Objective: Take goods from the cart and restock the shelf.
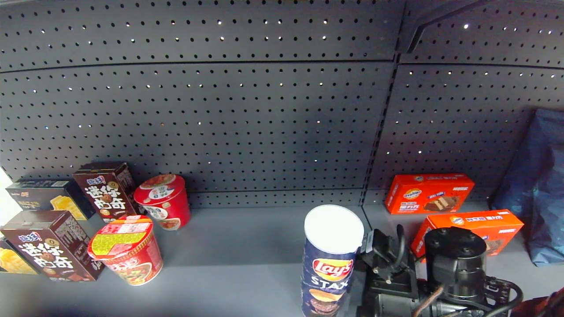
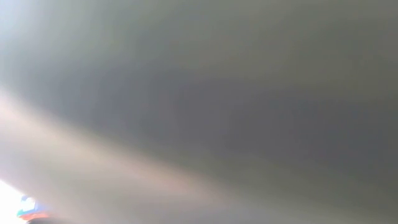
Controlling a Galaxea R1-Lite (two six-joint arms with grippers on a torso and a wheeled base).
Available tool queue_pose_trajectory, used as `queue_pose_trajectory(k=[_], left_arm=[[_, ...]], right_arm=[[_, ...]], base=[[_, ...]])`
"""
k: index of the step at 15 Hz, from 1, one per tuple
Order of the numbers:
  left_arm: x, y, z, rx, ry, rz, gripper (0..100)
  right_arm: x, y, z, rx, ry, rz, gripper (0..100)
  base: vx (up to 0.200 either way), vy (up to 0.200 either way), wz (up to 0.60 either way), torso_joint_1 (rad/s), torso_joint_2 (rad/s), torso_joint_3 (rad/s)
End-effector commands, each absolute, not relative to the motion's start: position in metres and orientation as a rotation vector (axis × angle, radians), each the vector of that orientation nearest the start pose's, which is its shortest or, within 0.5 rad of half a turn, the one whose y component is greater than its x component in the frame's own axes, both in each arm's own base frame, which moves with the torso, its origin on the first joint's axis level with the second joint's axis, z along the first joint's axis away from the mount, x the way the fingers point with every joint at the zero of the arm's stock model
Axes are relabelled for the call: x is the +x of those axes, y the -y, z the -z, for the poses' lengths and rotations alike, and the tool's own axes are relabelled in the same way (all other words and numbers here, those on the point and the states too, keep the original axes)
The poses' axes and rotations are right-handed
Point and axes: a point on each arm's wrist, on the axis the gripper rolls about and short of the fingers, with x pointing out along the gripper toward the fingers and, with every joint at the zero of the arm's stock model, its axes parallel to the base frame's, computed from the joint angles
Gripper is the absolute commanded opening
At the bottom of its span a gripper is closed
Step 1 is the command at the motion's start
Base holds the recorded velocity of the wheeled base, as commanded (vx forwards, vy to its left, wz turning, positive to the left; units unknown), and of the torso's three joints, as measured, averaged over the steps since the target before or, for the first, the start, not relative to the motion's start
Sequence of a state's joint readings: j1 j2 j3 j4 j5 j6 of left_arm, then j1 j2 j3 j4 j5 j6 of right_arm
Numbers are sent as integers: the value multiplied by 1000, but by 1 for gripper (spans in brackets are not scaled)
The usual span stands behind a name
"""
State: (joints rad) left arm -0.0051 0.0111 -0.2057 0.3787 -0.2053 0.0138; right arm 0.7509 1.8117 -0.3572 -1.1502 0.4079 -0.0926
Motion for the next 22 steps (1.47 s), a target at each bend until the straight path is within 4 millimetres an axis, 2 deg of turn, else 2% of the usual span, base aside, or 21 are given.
queue_pose_trajectory(k=[1,3,6,7,9,10,11,13,15,18,19,21,22], left_arm=[[-43,4,-92,-5,-182,211,0],[-43,4,-92,-3,-182,211,0],[-43,4,-92,5,-178,207,0],[-46,4,-103,38,-123,208,0],[-56,4,-129,63,-36,211,0],[-60,4,-152,66,-3,220,0],[-56,3,-187,68,3,265,0],[-39,4,-226,63,-18,421,0],[-21,7,-249,50,-60,648,0],[18,16,-258,31,-154,758,0],[28,19,-259,28,-170,794,0],[62,31,-256,4,-245,910,0],[71,35,-256,3,-266,925,0]], right_arm=[[171,-163,-106,-132,-245,-1139,100],[149,-131,-109,-127,-250,-1091,100],[136,-97,-120,-108,-189,-976,100],[133,-86,-126,-108,-158,-882,100],[127,-80,-129,-122,-163,-777,100],[121,-78,-130,-137,-179,-736,100],[114,-76,-132,-143,-194,-734,100],[106,-72,-135,-161,-228,-689,100],[95,-66,-138,-171,-239,-653,100],[79,-55,-136,-178,-275,-646,100],[76,-53,-136,-175,-279,-644,100],[71,-49,-141,-108,-291,-634,100],[70,-48,-141,-101,-288,-631,100]], base=[[0,0,0,0,0,0],[0,0,0,0,0,0],[0,0,0,0,0,0],[0,0,0,0,0,0],[0,0,0,0,0,0],[0,0,0,0,0,0],[0,0,0,0,0,0],[0,0,0,0,0,0],[0,0,0,0,0,0],[0,0,0,0,0,0],[0,0,0,0,0,0],[0,0,0,0,0,0],[0,0,0,0,0,0]])
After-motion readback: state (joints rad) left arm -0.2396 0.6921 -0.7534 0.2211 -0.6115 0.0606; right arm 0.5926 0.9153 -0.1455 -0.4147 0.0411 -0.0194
